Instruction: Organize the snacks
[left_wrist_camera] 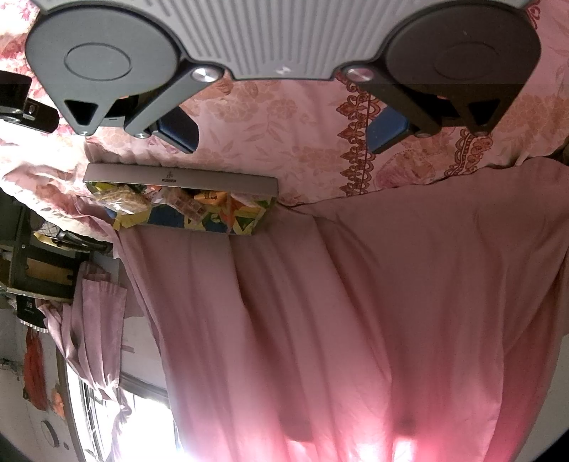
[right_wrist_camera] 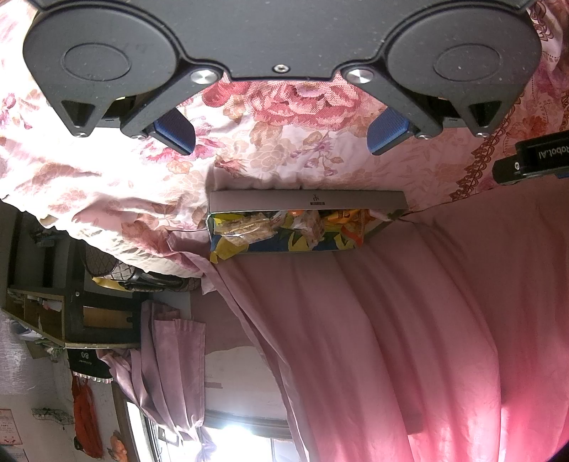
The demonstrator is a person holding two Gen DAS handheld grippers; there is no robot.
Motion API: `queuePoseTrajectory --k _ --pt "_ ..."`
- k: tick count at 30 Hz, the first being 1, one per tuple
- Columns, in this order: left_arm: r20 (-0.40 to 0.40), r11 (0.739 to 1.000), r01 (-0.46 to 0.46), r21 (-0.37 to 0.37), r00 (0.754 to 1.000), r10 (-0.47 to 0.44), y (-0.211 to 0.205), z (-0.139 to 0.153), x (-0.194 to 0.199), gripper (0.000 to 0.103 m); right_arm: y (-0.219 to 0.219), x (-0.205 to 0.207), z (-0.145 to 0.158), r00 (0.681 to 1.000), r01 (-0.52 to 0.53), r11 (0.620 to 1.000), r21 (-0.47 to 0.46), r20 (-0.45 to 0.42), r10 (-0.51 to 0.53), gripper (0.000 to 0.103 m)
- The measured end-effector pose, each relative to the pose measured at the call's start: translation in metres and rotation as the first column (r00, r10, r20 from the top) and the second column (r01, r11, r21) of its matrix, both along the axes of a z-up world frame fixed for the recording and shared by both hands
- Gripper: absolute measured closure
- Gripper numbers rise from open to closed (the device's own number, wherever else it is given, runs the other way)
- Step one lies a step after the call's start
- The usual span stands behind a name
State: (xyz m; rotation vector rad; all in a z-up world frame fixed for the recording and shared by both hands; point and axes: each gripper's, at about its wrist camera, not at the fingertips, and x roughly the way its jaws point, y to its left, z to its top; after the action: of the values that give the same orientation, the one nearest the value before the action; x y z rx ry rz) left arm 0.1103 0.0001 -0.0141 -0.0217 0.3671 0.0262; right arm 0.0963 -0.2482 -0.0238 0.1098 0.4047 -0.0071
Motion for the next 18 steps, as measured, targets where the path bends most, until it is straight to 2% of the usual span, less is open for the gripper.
queuePoseTrajectory --k 18 --pt "-0.003 1.0 0.001 0.0 1.0 -0.001 0.0002 -0.0018 -0.0005 0.0 0.0007 0.0006 0.0001 1.0 0.001 1.0 -0.001 -0.001 -0.001 0.001"
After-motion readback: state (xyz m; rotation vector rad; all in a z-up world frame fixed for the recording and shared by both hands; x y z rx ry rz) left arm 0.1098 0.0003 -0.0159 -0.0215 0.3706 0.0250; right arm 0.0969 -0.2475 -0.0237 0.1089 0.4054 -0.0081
